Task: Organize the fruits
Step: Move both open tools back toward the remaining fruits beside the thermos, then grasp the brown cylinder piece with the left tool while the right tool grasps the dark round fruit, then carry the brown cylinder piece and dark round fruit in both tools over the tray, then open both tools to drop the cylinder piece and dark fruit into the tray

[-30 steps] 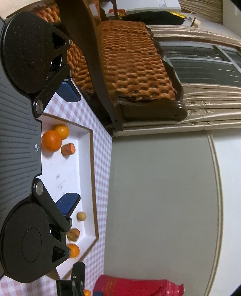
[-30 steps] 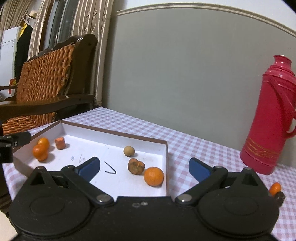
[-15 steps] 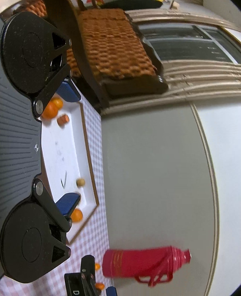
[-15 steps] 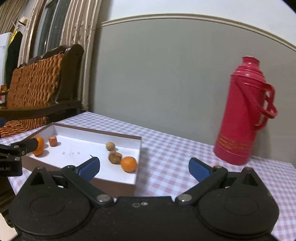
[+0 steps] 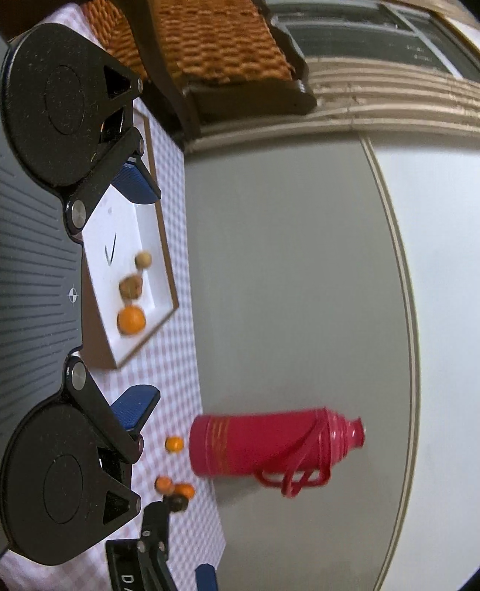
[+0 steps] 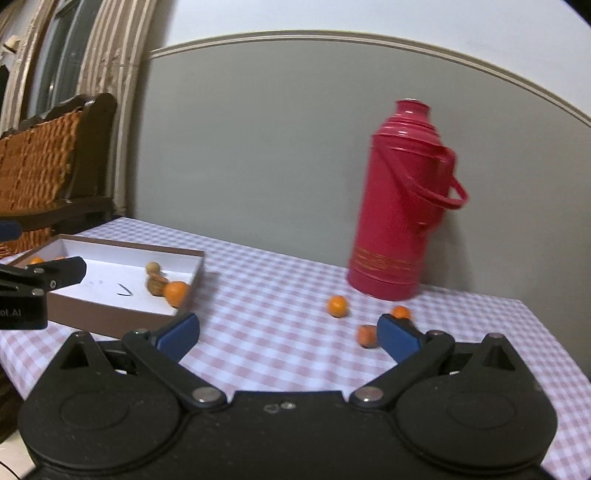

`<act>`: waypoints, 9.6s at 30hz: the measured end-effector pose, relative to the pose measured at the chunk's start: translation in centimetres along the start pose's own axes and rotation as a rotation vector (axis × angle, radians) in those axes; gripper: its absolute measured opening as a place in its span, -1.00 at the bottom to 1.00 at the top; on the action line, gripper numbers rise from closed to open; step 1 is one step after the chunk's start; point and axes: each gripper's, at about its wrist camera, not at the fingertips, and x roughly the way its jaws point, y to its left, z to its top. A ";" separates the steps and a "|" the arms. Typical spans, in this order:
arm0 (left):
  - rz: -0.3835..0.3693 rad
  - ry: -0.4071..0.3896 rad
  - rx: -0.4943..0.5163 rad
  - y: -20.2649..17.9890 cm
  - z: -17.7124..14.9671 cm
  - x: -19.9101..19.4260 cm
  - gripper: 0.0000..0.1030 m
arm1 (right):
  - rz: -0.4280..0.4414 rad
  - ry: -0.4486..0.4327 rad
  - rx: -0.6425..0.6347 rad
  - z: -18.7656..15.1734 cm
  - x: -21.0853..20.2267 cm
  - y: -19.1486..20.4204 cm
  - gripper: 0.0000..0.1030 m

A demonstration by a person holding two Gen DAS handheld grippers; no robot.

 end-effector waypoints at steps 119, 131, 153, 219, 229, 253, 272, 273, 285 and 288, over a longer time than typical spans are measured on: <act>-0.333 0.352 0.044 -24.4 0.9 21.6 0.33 | -0.076 0.326 0.144 -4.0 14.8 -19.5 0.48; -0.270 0.375 0.014 -22.0 1.0 24.4 0.33 | -0.018 0.307 0.135 -3.8 17.0 -16.9 0.50; -0.287 0.390 0.001 -20.7 1.0 25.0 -0.36 | -0.004 0.295 0.024 -2.7 19.9 -13.9 -0.38; -0.072 0.134 -0.052 0.2 0.1 0.3 -0.43 | 0.158 0.078 -0.077 0.1 0.1 2.7 -0.39; 0.030 0.131 -0.092 5.6 -0.6 -0.7 -0.43 | 0.271 0.022 -0.128 2.1 0.2 8.4 -0.39; 0.168 0.117 -0.155 13.4 0.2 2.7 -0.43 | 0.335 -0.078 -0.174 6.5 3.7 14.3 -0.39; 0.237 0.192 -0.168 18.2 0.6 13.5 -0.43 | 0.308 0.005 -0.123 8.2 14.5 14.1 -0.39; 0.236 0.200 -0.166 18.4 0.5 14.0 -0.43 | 0.308 0.013 -0.119 8.1 15.2 14.0 -0.39; 0.275 0.154 -0.123 18.1 -0.4 14.7 1.00 | 0.242 -0.008 -0.072 7.4 18.5 12.8 0.83; 0.268 0.159 -0.131 17.9 -0.5 14.2 1.00 | 0.243 -0.017 -0.055 7.3 17.6 12.4 0.85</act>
